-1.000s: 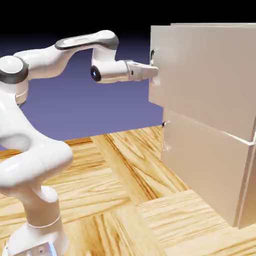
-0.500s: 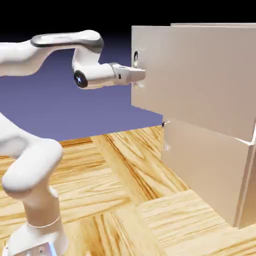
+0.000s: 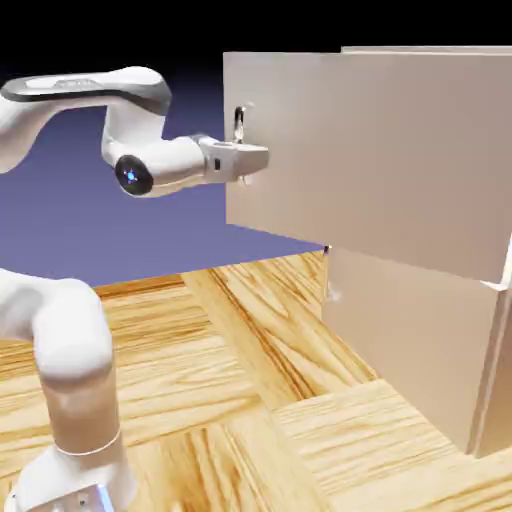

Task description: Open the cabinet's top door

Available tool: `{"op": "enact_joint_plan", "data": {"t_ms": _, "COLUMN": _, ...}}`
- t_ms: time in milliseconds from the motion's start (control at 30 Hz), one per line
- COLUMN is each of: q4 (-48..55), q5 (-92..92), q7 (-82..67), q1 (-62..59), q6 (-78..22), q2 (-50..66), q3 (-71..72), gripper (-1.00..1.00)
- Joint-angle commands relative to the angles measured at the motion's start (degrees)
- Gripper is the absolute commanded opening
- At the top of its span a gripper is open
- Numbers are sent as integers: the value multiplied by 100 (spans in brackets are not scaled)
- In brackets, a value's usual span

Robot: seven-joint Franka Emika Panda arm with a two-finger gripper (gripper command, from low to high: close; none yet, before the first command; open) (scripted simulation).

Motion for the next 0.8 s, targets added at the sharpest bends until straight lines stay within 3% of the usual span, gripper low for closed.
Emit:
{"op": "enact_joint_plan", "data": {"t_ms": 0, "q4": -137, "q5": -247, "q7": 116, "q1": 203, "q6": -1, "q2": -136, "q3": -192, "gripper": -100}}
{"op": "enact_joint_plan", "data": {"t_ms": 367, "q4": -1248, "q5": -2988, "q7": 1725, "q1": 1454, "q6": -140, "q2": -1625, "q3": -1659, "gripper": -100}}
{"op": "enact_joint_plan", "data": {"t_ms": 767, "q4": -1973, "q5": -5977, "q7": 3442, "q1": 728, "q6": -1970, "q2": -3350, "q3": -3281, "gripper": -100}}
